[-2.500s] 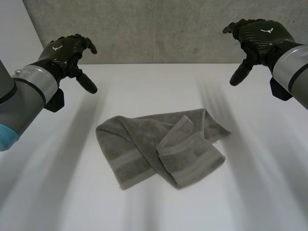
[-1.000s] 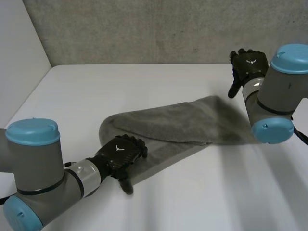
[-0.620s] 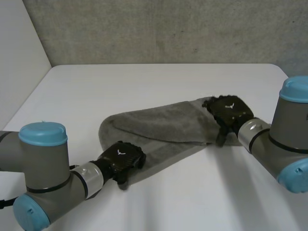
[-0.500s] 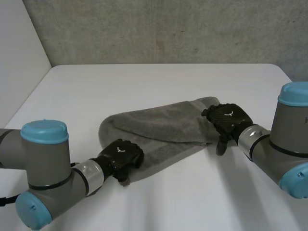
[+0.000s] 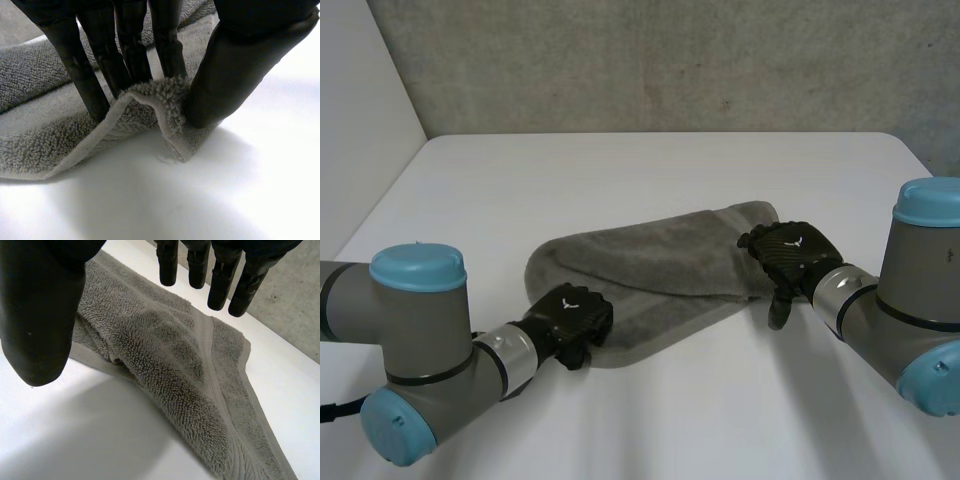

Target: Fold the towel.

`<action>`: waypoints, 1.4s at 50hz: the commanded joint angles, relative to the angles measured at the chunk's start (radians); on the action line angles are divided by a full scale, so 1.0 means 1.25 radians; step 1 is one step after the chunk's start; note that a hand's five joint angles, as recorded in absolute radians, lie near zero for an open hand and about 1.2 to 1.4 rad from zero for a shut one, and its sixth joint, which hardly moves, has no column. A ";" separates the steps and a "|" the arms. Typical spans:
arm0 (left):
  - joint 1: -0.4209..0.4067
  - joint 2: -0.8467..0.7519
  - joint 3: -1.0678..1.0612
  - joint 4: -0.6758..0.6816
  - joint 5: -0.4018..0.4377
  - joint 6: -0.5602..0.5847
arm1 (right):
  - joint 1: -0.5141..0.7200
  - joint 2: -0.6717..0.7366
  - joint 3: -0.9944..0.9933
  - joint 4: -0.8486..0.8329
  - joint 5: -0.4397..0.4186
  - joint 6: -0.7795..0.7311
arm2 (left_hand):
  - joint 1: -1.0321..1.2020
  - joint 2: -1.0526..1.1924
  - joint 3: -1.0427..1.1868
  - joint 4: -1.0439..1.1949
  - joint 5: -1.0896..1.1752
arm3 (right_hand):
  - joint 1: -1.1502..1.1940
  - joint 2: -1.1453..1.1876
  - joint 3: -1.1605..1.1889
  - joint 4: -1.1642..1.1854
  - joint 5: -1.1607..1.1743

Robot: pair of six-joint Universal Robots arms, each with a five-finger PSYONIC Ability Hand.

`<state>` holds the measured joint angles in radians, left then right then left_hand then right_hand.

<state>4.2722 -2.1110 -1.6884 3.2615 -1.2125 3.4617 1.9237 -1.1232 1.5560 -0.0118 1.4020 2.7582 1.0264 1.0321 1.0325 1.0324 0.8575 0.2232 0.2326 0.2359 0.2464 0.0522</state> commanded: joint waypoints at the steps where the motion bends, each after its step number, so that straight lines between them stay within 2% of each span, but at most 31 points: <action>1: 0.004 -0.005 0.002 0.000 -0.001 0.002 | 0.000 -0.001 0.001 0.001 0.000 0.000 | -0.014 -0.018 -0.019 -0.019 -0.018 | -0.039 -0.046 -0.049 -0.057 -0.042; 5: 0.005 -0.005 0.003 0.000 -0.001 0.005 | 0.000 -0.001 0.002 0.002 0.000 0.000 | 0.012 0.007 0.007 0.007 0.007 | -0.039 -0.046 -0.049 -0.057 -0.042; 6: 0.005 -0.005 0.003 0.001 -0.001 0.008 | 0.000 -0.001 0.003 0.002 0.000 0.000 | 0.082 0.077 0.077 0.077 0.077 | -0.039 -0.046 -0.049 -0.057 -0.042; 7: 0.005 -0.006 0.003 0.001 -0.001 0.008 | 0.000 0.000 0.003 0.002 0.000 0.000 | 0.289 0.285 0.285 0.285 0.285 | -0.039 -0.046 -0.049 -0.057 -0.042; 16: 0.006 0.036 0.024 -0.006 -0.006 0.002 | -0.001 -0.013 -0.013 0.011 0.004 0.001 | 0.296 0.291 0.291 0.291 0.291 | -0.039 -0.046 -0.049 -0.057 -0.042; 21: 0.010 0.166 0.047 0.000 -0.002 -0.022 | 0.001 -0.038 -0.031 0.025 0.001 0.006 | 0.296 0.291 0.291 0.291 0.291 | -0.039 -0.046 -0.049 -0.057 -0.042; 23: 0.016 0.259 0.068 0.011 0.002 -0.088 | 0.001 -0.056 -0.042 0.051 -0.002 0.004 | 0.296 0.291 0.291 0.291 0.291 | -0.039 -0.046 -0.049 -0.057 -0.042; 26: 0.027 0.293 0.072 0.027 0.004 -0.128 | -0.004 -0.056 -0.054 0.070 -0.005 0.001 | 0.296 0.291 0.291 0.291 0.291 | -0.039 -0.046 -0.049 -0.057 -0.042; 28: 0.065 0.339 0.063 0.066 0.008 -0.201 | -0.006 -0.050 -0.059 0.071 -0.005 0.001 | 0.296 0.291 0.291 0.291 0.291 | -0.039 -0.046 -0.049 -0.057 -0.042; 30: 0.087 0.350 0.057 0.079 0.008 -0.230 | -0.016 -0.040 -0.063 0.066 -0.005 0.001 | 0.296 0.291 0.291 0.291 0.291 | -0.039 -0.046 -0.049 -0.057 -0.042; 34: 0.123 0.354 0.034 0.081 0.009 -0.259 | -0.039 0.027 -0.078 0.061 -0.006 -0.020 | 0.296 0.291 0.291 0.291 0.291 | -0.005 -0.013 -0.015 -0.024 -0.008; 39: 0.164 0.341 -0.031 0.089 0.057 -0.259 | -0.065 0.090 -0.106 0.065 -0.005 -0.076 | 0.296 0.291 0.291 0.291 0.291 | 0.065 0.058 0.055 0.047 0.063; 47: 0.217 0.316 -0.061 0.089 0.088 -0.259 | -0.083 0.146 -0.132 0.073 0.004 -0.096 | 0.296 0.291 0.291 0.291 0.291 | 0.117 0.110 0.107 0.099 0.114; 54: 0.221 0.307 -0.062 0.089 0.089 -0.259 | -0.085 0.120 -0.105 0.109 0.001 -0.097 | 0.296 0.291 0.291 0.291 0.291 | 0.117 0.110 0.107 0.099 0.114; 60: 0.221 0.306 -0.064 0.089 0.089 -0.259 | -0.091 0.073 -0.055 0.135 -0.038 -0.108 | 0.296 0.291 0.291 0.291 0.291 | 0.157 0.149 0.147 0.138 0.154; 63: 0.218 0.297 -0.064 0.091 0.089 -0.259 | -0.110 0.071 -0.041 0.135 -0.066 -0.115 | 0.296 0.291 0.291 0.291 0.291 | 0.211 0.203 0.201 0.192 0.208; 70: 0.218 0.290 -0.064 0.091 0.089 -0.259 | -0.120 0.091 -0.040 0.109 -0.080 -0.117 | 0.296 0.291 0.291 0.291 0.291 | 0.270 0.262 0.260 0.251 0.267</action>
<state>4.5458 -1.7410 -1.7687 3.3743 -1.1014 3.1385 1.7855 -1.0300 1.5044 0.1533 1.3183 2.6147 1.2506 1.3193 1.3273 1.3559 1.1051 0.5287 0.5304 0.5324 0.5317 0.3604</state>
